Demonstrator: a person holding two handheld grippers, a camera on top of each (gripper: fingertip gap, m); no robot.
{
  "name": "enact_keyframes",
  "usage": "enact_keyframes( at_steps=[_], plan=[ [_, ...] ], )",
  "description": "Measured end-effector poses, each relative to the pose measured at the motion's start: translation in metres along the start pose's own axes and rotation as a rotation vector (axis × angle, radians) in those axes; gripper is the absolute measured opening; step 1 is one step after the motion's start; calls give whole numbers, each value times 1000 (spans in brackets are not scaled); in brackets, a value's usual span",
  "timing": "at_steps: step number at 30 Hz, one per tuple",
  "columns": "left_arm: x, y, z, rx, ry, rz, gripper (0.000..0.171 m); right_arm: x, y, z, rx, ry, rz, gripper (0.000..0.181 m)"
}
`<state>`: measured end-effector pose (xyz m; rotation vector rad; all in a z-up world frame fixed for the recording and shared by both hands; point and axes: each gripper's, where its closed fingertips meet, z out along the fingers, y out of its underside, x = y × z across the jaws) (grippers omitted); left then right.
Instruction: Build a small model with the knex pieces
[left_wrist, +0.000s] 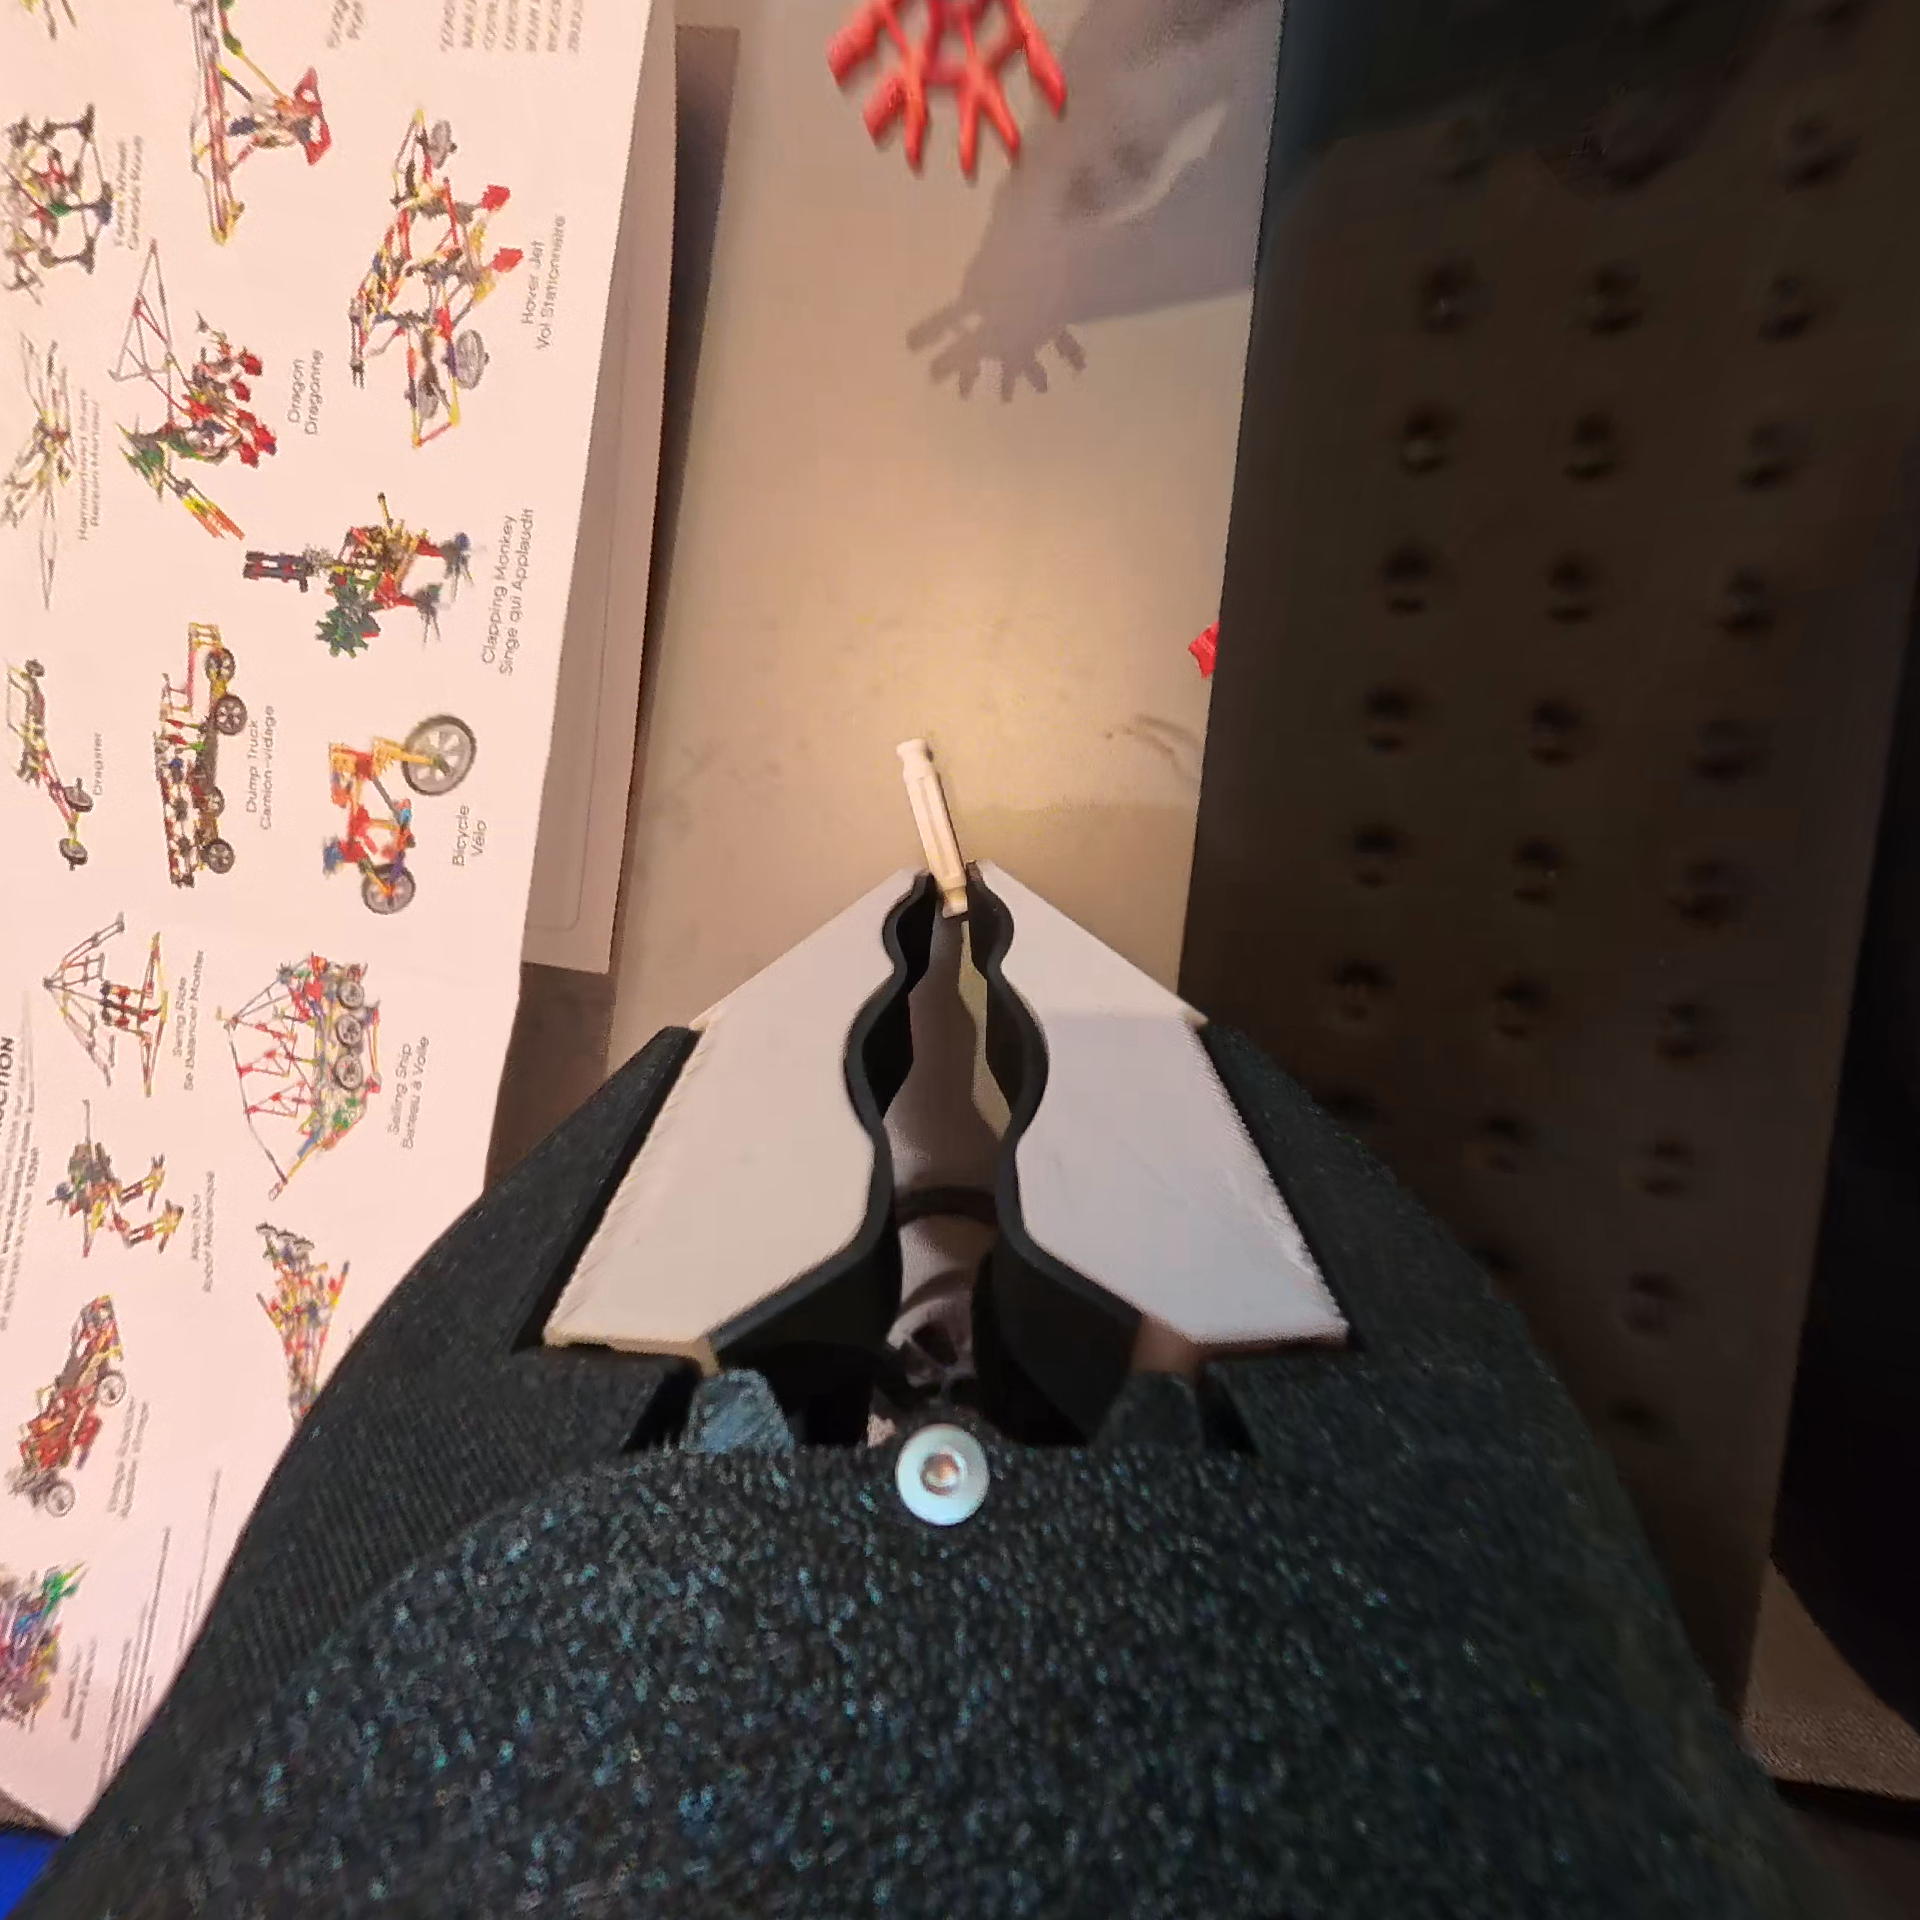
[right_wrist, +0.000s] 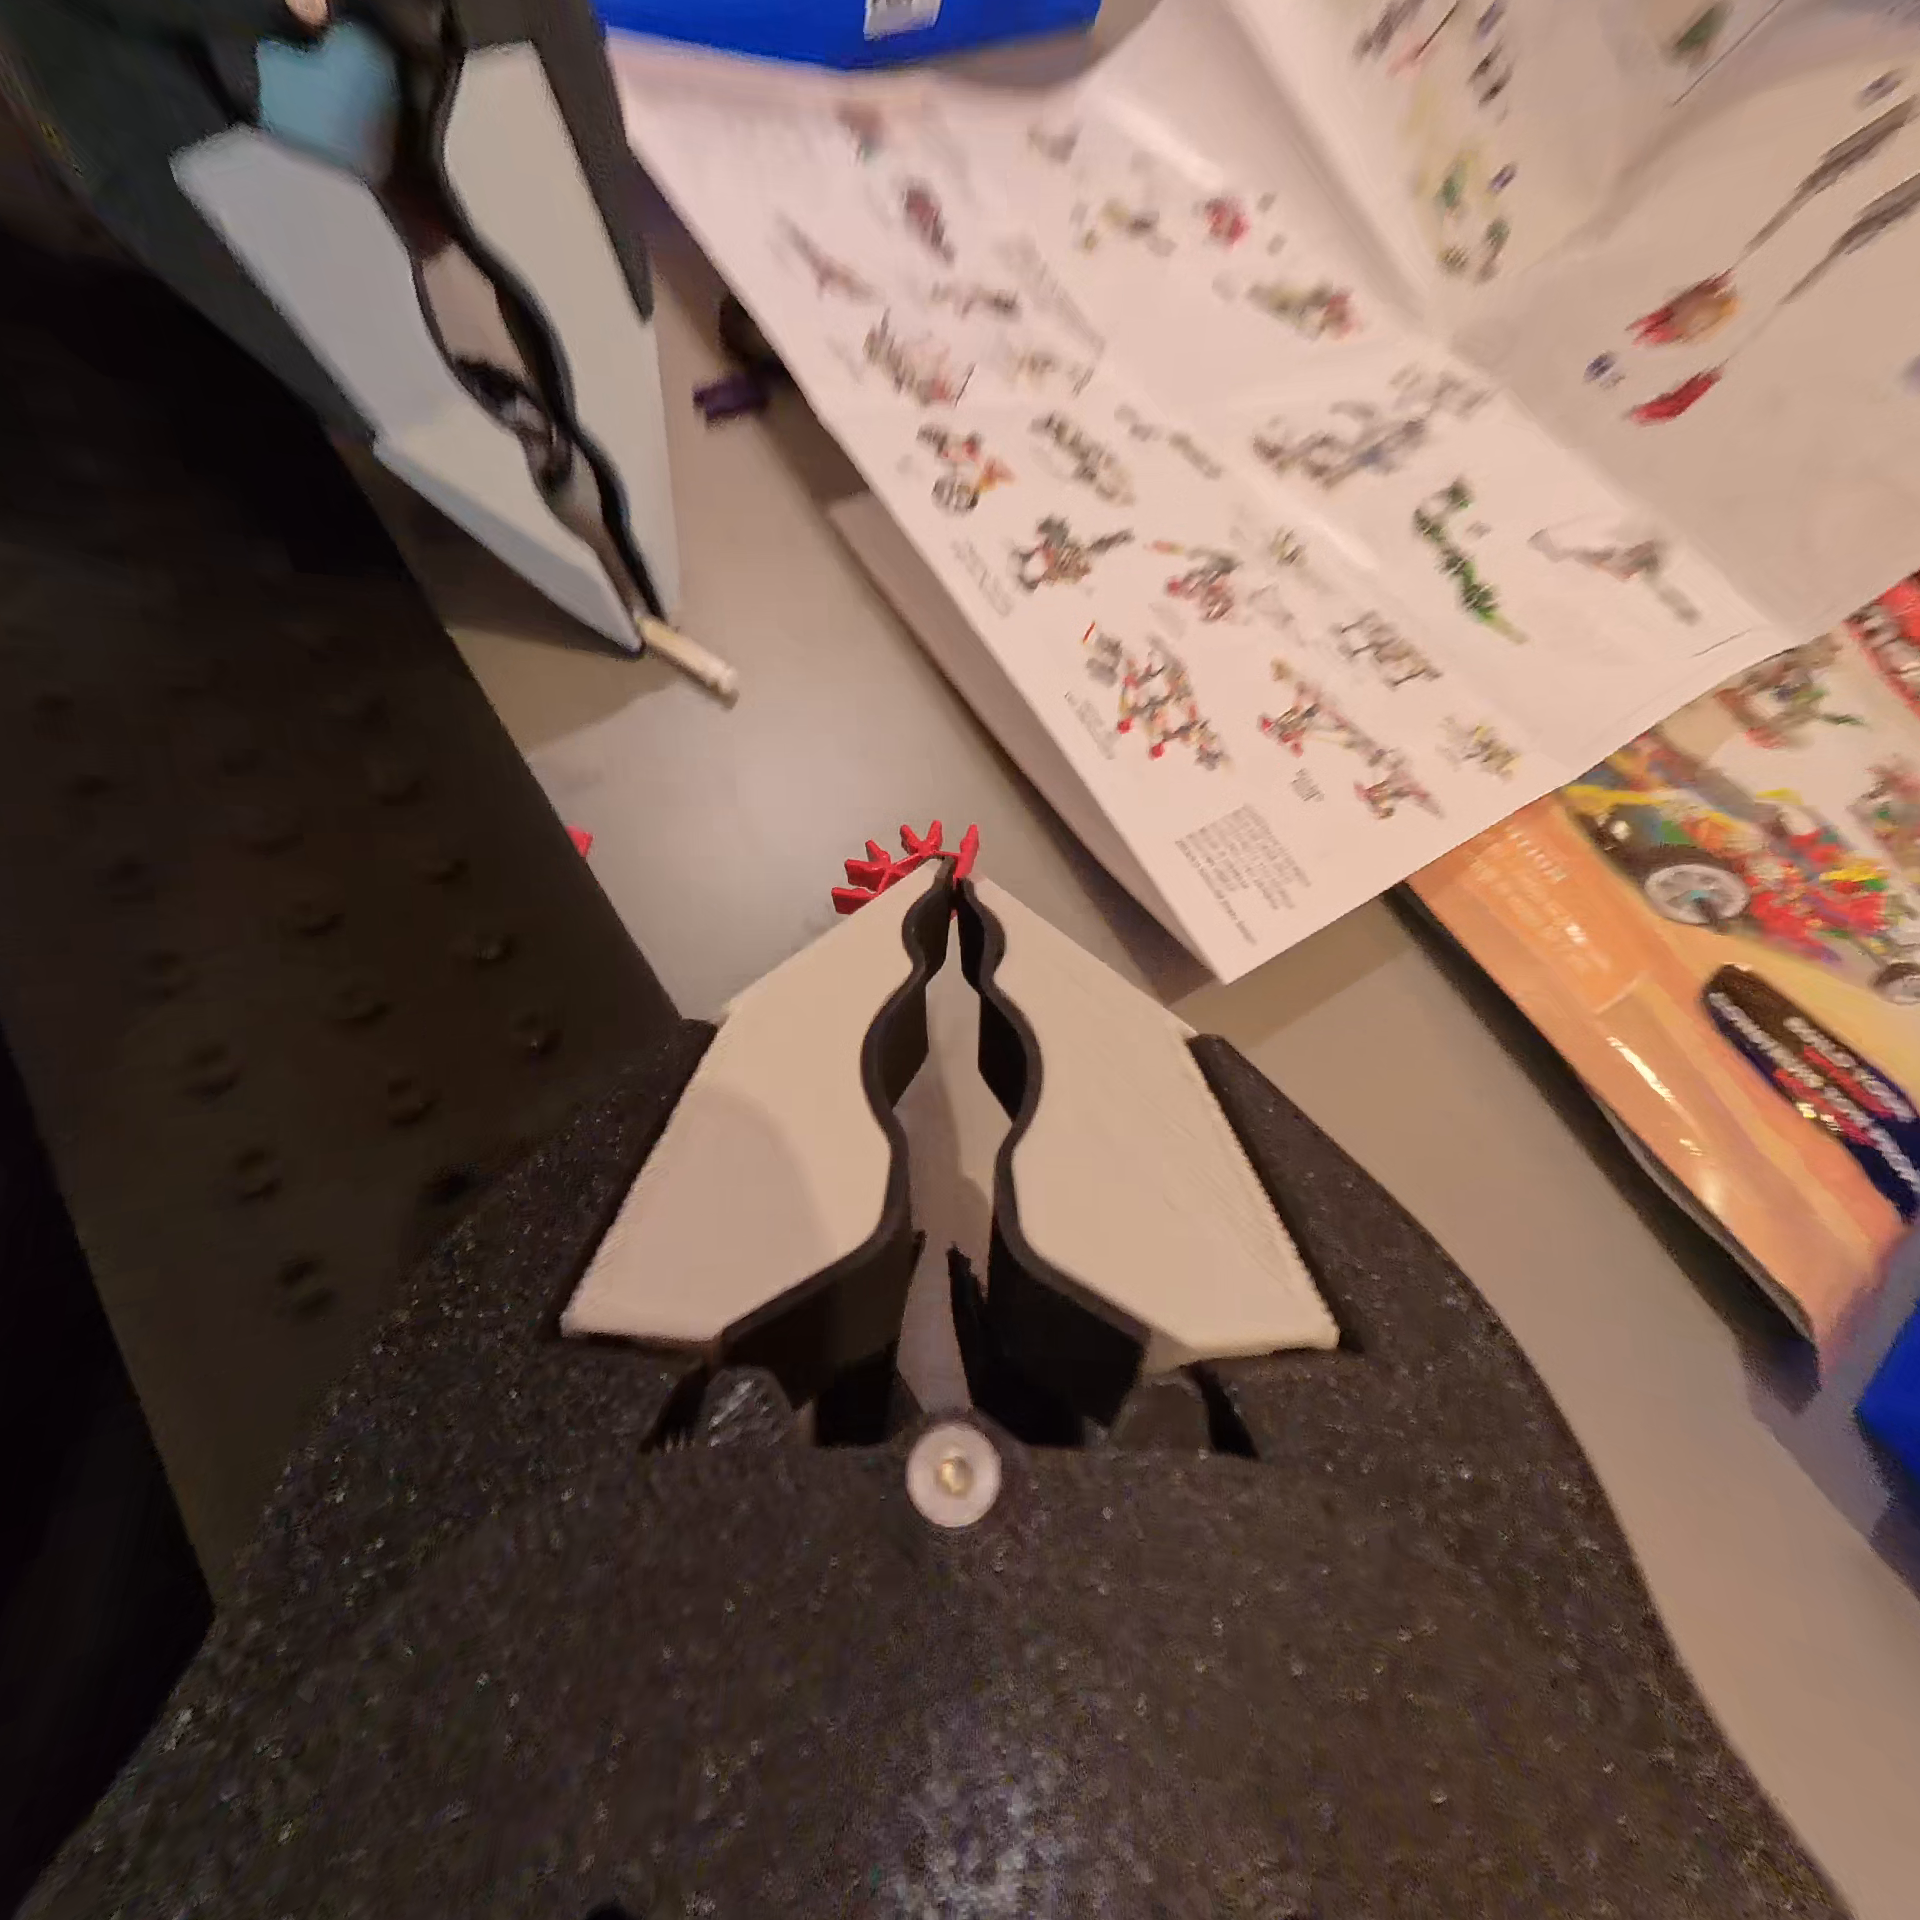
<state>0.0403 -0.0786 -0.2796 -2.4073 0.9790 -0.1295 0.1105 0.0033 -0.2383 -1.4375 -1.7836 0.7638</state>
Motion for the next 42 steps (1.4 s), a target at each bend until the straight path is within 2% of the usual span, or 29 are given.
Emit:
enact_keyframes(
  at_steps=[6,10,13,17,24,28,36,40,42],
  plan=[
    [3,-18,3,43,24,11,3,-7,23,15,-201,-62,-11,1],
    [4,-31,4,92,31,26,3,-10,22,14,-202,-88,-10,5],
    [4,-39,6,116,35,44,3,-8,21,8,-193,-101,0,23],
    [5,-51,10,153,27,98,3,-12,14,1,-164,-134,-27,24],
    [5,-58,19,154,48,161,3,-17,27,14,-260,-146,-92,27],
    [6,-59,22,143,53,179,3,-19,28,18,-269,-151,-92,19],
    [7,-67,30,127,49,209,3,-19,18,15,-198,-170,-58,21],
    [6,-68,33,108,43,224,2,-15,14,15,-167,-163,-52,0],
    [8,-67,35,93,52,232,2,-16,15,17,-171,-169,-53,0]
  ],
)
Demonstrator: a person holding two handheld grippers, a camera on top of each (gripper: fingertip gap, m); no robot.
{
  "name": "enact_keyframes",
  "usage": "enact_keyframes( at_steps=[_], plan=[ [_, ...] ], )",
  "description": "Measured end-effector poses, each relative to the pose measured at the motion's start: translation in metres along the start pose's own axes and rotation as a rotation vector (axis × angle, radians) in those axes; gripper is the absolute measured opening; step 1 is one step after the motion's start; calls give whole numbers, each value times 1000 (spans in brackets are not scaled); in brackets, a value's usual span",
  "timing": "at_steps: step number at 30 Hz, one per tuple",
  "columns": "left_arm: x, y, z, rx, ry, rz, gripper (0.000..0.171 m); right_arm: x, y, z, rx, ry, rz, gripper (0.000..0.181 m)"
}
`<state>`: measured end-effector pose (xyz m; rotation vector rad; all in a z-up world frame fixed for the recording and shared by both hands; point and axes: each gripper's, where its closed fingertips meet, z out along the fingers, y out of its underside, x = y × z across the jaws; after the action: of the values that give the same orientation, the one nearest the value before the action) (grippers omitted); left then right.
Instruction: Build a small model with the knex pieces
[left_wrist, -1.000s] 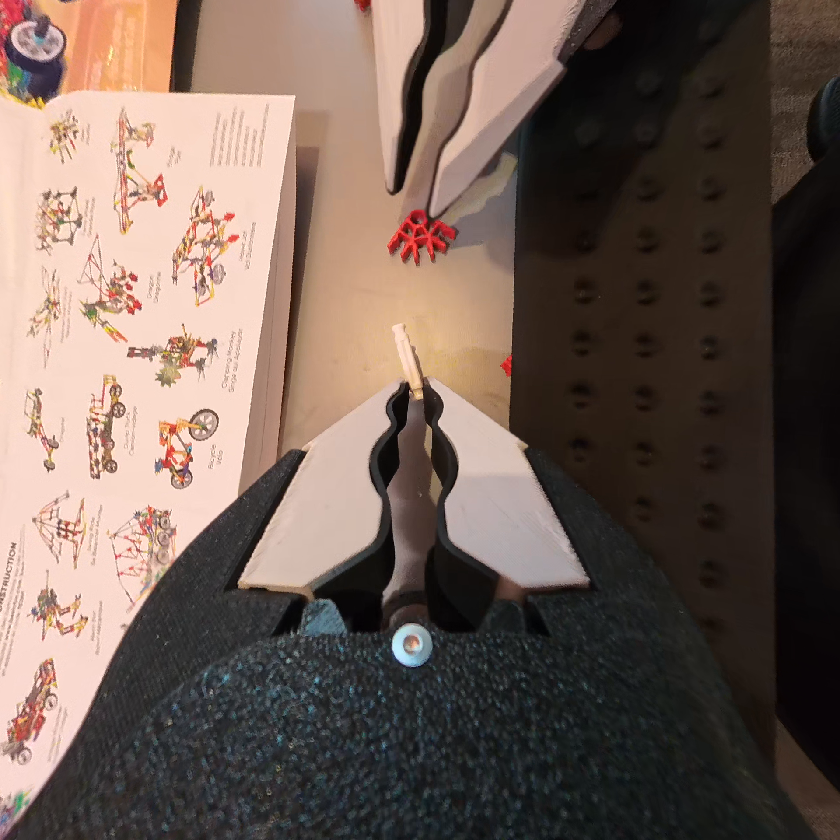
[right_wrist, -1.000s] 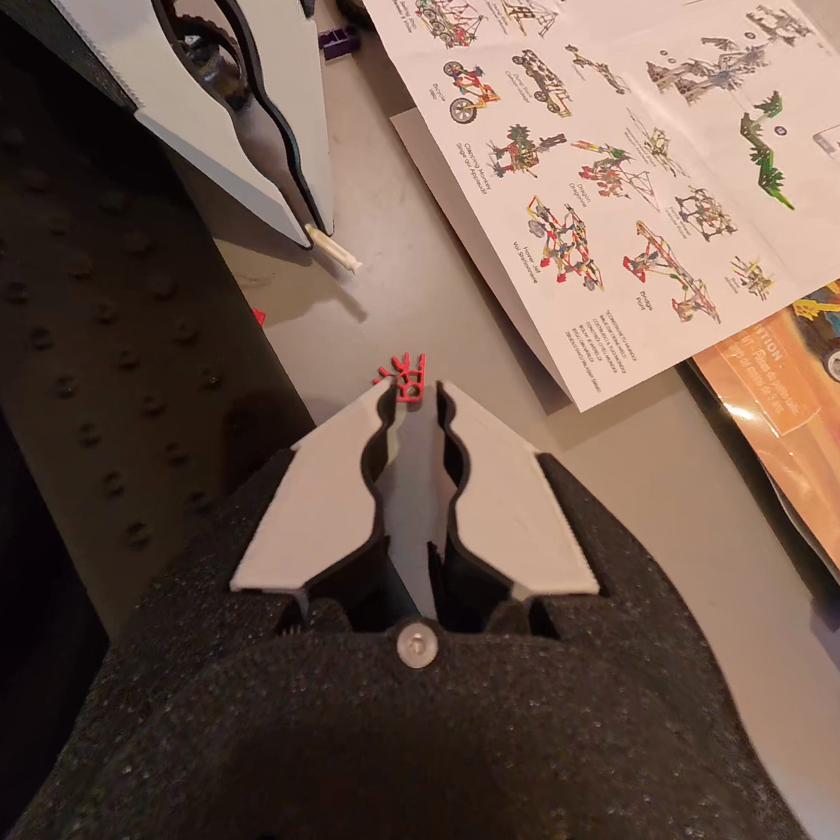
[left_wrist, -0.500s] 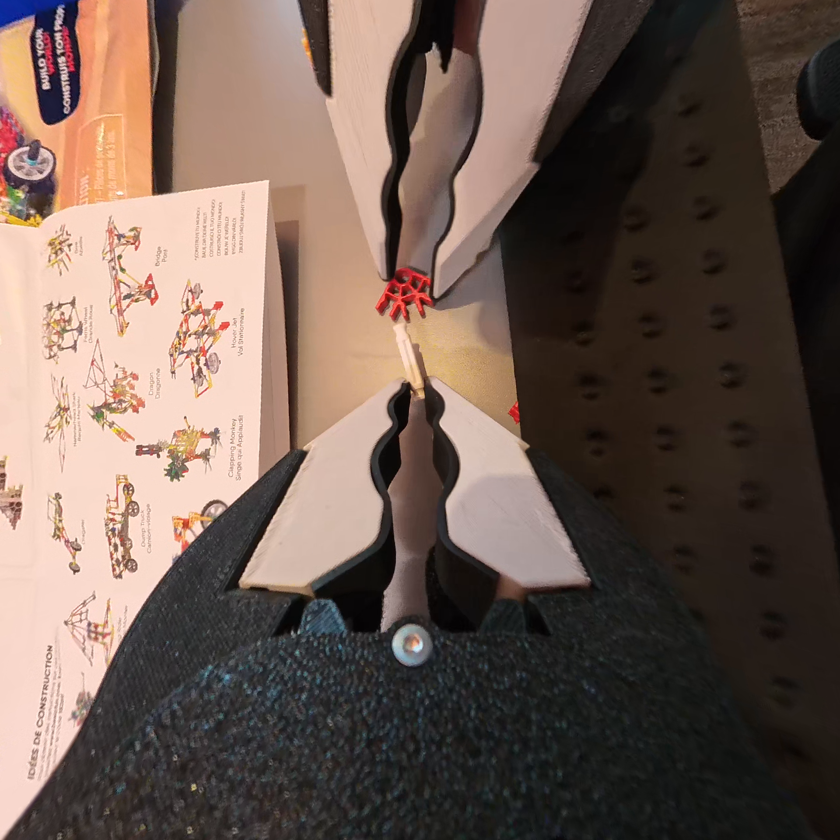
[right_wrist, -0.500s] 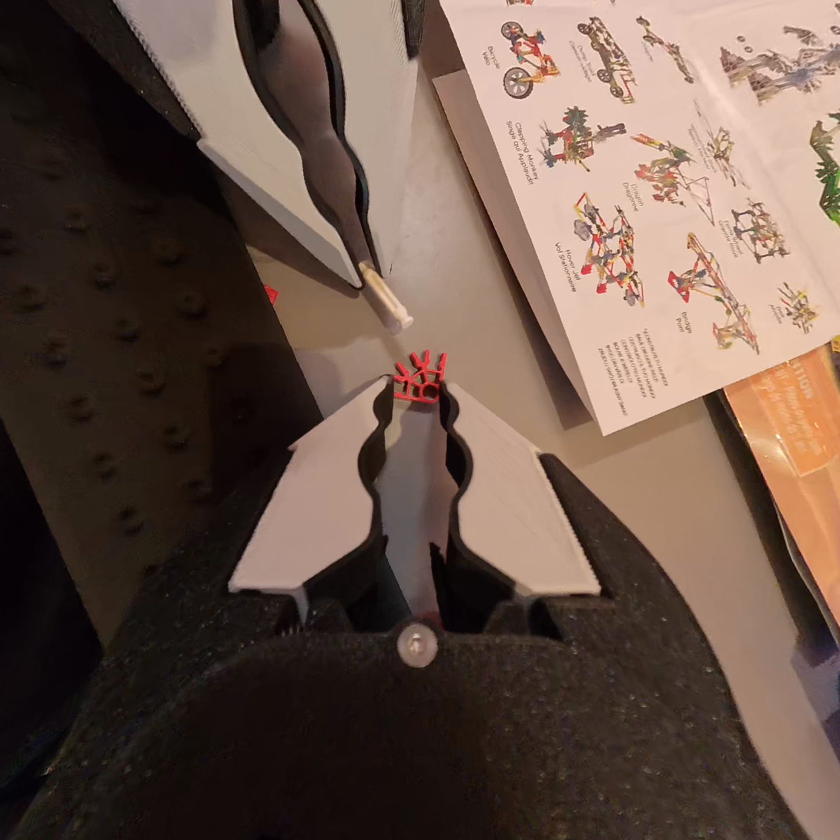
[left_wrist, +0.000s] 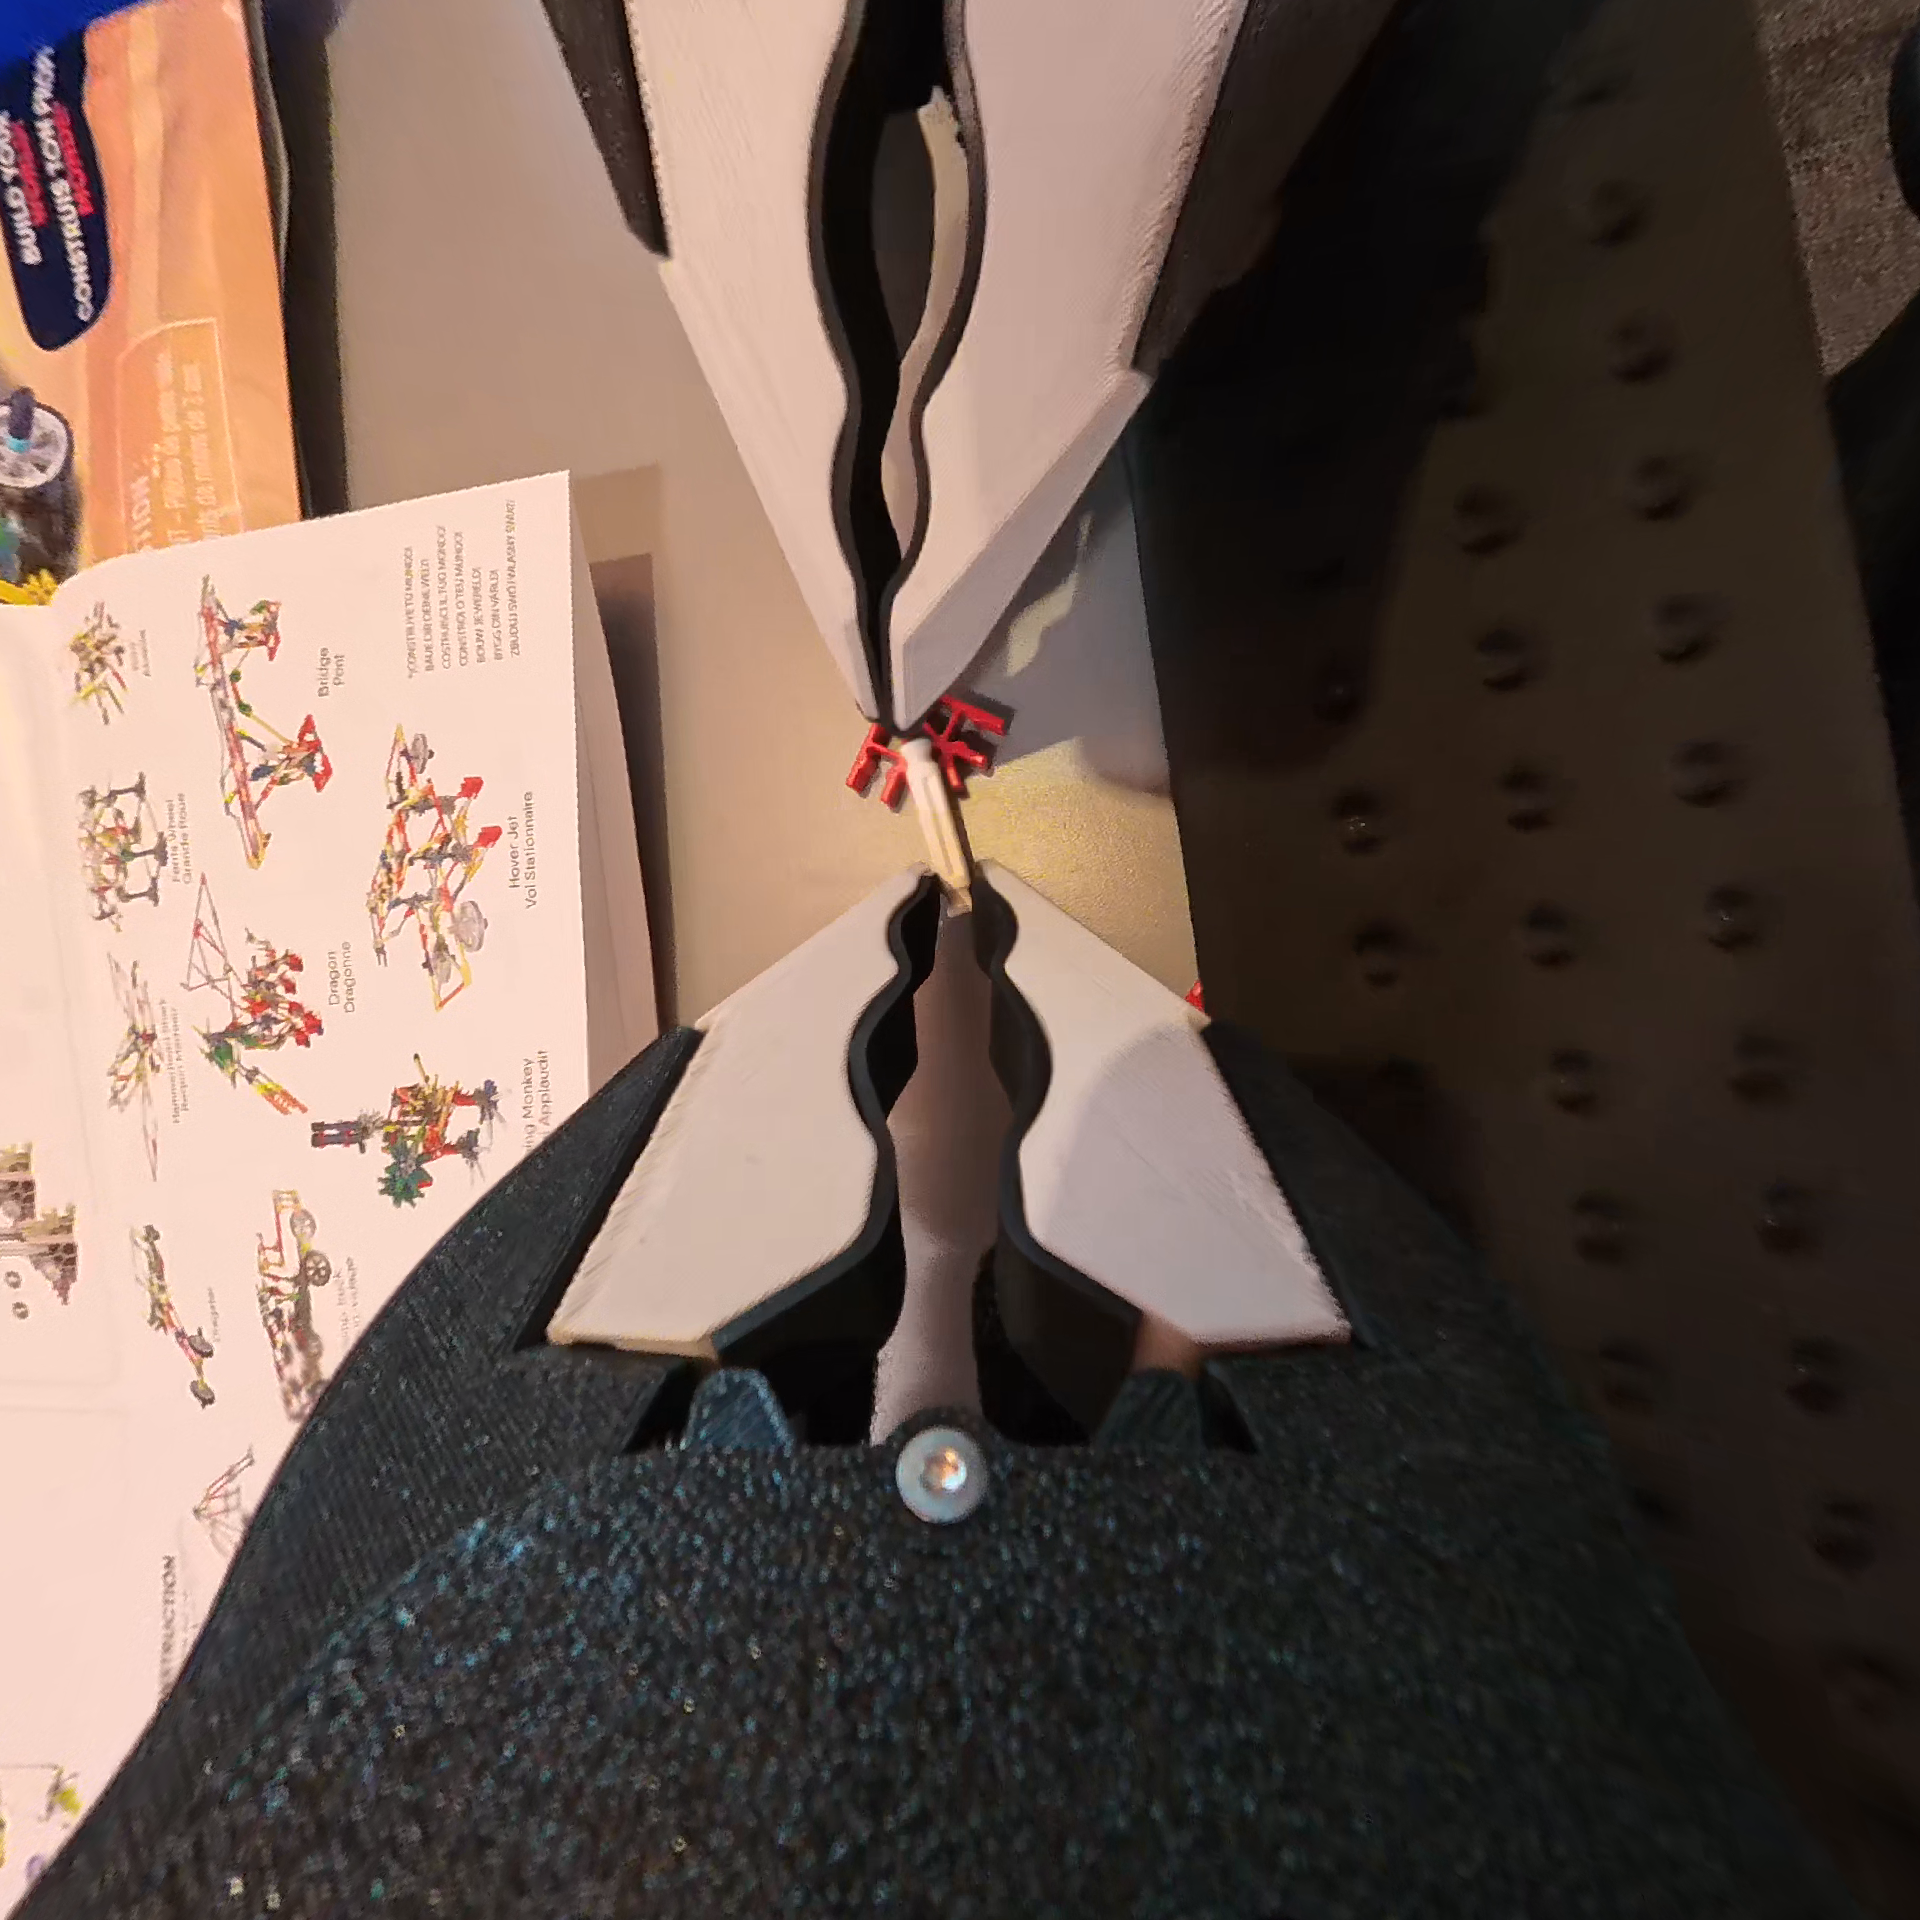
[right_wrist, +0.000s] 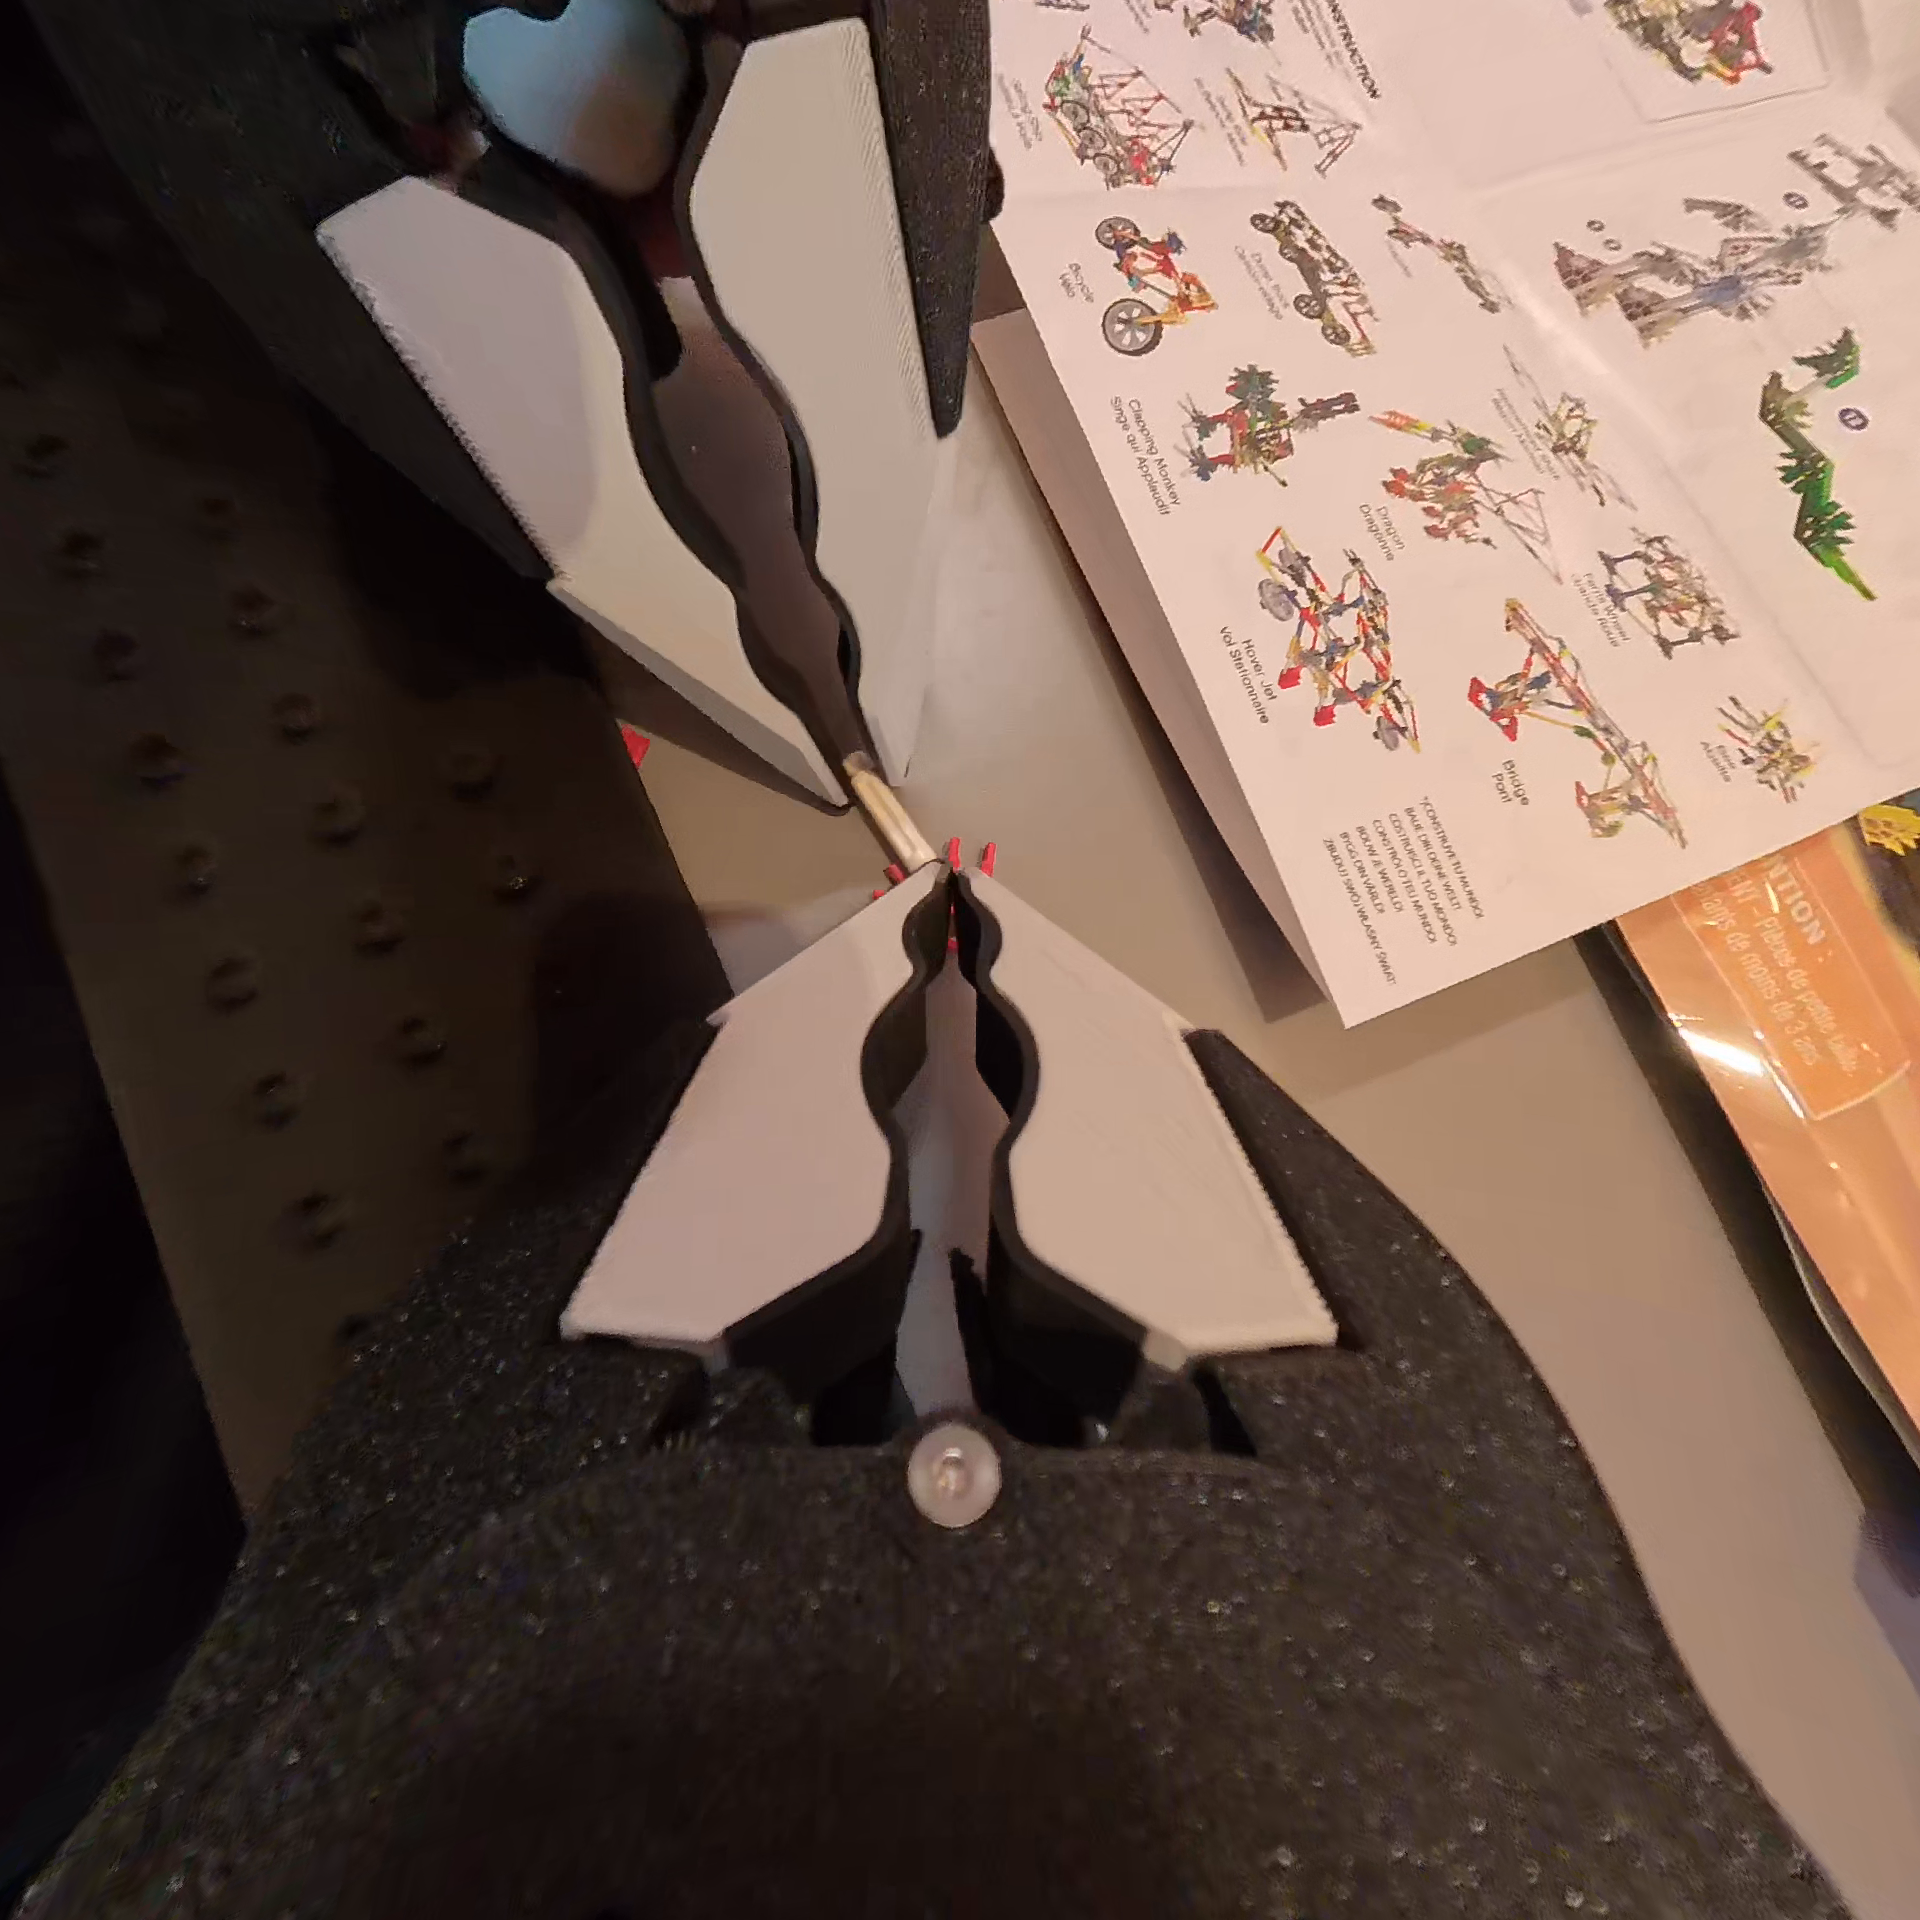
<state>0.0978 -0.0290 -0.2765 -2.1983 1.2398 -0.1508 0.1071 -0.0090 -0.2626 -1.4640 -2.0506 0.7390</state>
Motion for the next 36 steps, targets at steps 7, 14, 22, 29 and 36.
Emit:
enact_keyframes(
  at_steps=[7,14,22,29,36],
  plan=[
    [1,1,2,-11,7,-3,2,-2,3,4,-27,-13,-22,0],
    [0,0,-1,0,5,-6,2,-1,1,5,-28,-11,-44,0],
    [1,3,-3,-5,17,-6,2,-3,0,8,-36,-17,-54,0],
    [1,5,0,-14,18,-2,3,-5,1,9,-58,-21,-68,0],
    [1,5,0,-15,25,-2,2,-7,3,10,-150,-51,-86,0]
  ],
)
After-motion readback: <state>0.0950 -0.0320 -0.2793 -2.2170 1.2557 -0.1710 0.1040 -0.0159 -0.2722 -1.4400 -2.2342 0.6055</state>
